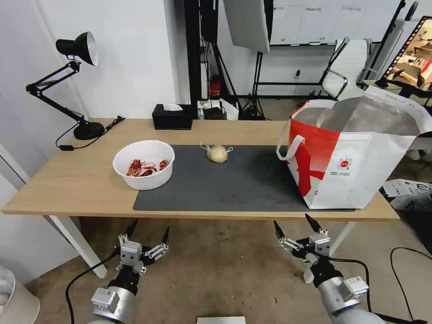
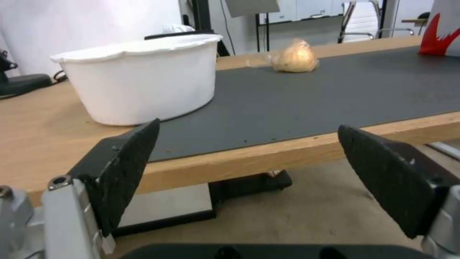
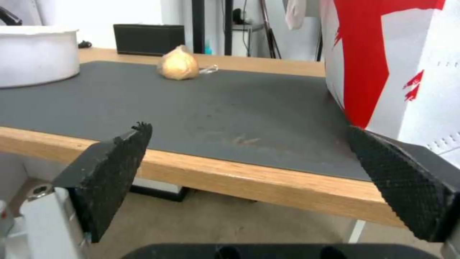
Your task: Pick up the trash from the table and place it into the takeout bag.
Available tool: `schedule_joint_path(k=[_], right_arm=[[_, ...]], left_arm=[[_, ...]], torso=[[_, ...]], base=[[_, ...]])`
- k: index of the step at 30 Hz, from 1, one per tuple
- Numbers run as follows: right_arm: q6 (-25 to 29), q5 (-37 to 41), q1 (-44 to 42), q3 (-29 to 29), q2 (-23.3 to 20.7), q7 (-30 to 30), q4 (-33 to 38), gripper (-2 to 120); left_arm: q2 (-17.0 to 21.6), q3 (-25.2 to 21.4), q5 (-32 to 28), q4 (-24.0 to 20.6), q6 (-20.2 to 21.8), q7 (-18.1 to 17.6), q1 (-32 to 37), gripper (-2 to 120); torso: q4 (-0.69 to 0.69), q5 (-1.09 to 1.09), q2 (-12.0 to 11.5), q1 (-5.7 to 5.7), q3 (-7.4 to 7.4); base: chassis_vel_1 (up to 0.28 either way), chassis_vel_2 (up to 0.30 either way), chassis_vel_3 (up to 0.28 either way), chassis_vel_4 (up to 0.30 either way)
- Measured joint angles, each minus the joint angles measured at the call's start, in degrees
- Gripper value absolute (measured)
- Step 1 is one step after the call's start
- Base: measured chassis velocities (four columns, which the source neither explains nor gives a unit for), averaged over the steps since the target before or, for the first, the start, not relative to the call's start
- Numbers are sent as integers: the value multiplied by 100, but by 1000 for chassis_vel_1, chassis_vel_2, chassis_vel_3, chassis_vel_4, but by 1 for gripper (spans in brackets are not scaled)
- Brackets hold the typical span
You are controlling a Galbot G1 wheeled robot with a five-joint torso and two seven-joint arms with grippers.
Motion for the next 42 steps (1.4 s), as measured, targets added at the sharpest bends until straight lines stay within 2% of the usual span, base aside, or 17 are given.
schedule_joint_path(k=[4, 9, 12, 16, 17, 18, 19, 21, 22, 24, 25, 27, 32, 35, 36, 39, 42], right_arm=[[-49, 97, 54, -21, -21, -2, 59, 100], [-289, 773, 523, -115, -303, -219, 264, 100], [-783, 1357, 1602, -584, -758, -315, 218, 100], [-1126, 1682, 2543, -1070, -972, -278, -28, 100], [-1229, 1788, 2917, -1276, -1010, -223, -162, 100], [-1375, 1994, 3799, -1793, -1022, -73, -517, 100], [-1375, 1994, 3799, -1793, -1022, -73, -517, 100], [-1485, 2216, 4896, -2563, -856, 143, -1156, 100], [-1485, 2216, 4896, -2563, -856, 143, -1156, 100], [-1638, 2388, 5893, -3261, -550, 322, -1890, 100], [-1638, 2388, 5893, -3261, -550, 322, -1890, 100], [-1875, 2529, 6880, -3813, -64, 484, -2763, 100], [-2474, 2530, 7664, -4296, 551, 789, -3640, 100], [-3161, 2412, 8303, -4638, 1184, 1090, -4571, 100], [-3161, 2412, 8303, -4638, 1184, 1090, -4571, 100], [-3644, 2381, 8729, -4718, 1765, 1166, -5467, 100], [-3771, 2371, 8926, -4729, 2131, 1081, -6032, 100]], left_arm=[[20, 2, -7, -6, -1, 2, -10, 100], [213, 109, -108, 14, 25, 4, -240, 100], [258, 112, -128, 26, 39, 17, -270, 100], [250, 92, -129, 25, 41, 16, -259, 100], [239, 85, -129, 25, 42, 17, -258, 100], [219, 60, -130, 24, 44, 14, -254, 100], [219, 60, -130, 24, 44, 14, -254, 100], [210, 14, -131, 30, 46, 7, -231, 100], [210, 14, -131, 30, 46, 7, -231, 100], [203, -19, -131, 86, 47, 6, -213, 100], [203, -19, -131, 86, 47, 6, -213, 100], [167, -45, -130, 126, 47, 5, -195, 100], [103, -56, -117, 128, 46, 5, -142, 100], [42, -54, -94, 157, 35, 3, -128, 100], [42, -54, -94, 157, 35, 3, -128, 100], [12, -66, -90, 179, 28, 2, -115, 100], [6, -92, -90, 191, 22, 1, -97, 100]], torso=[[-1, 0, 0, 0, 0], [-4, -1, 0, 0, 0], [0, 1, 0, 1, 1], [2, 0, 0, 1, 1], [0, 0, 0, 1, 1], [-1, 0, 0, 1, 1], [-1, 0, 0, 1, 1], [0, -1, -1, 2, 2], [0, -1, -1, 2, 2], [-1, 0, -1, 2, 2], [-1, 0, -1, 2, 2], [1, -3, -1, 2, 2], [0, -1, -1, 2, 2], [1, -3, -1, 2, 1], [1, -3, -1, 2, 1], [0, -2, -1, 2, 1], [0, -2, -1, 1, 1]], base=[[0, 0, 0, 0], [0, 0, 0, 0], [0, 0, 0, 0], [0, 0, 0, 0], [0, 0, 0, 0], [0, 0, 0, 0], [0, 0, 0, 0], [0, 0, 0, 0], [0, 0, 0, 0], [0, 0, 0, 0], [0, 0, 0, 0], [0, 0, 0, 0], [0, 0, 0, 0], [0, 0, 0, 0], [0, 0, 0, 0], [0, 0, 0, 0], [0, 0, 0, 0]])
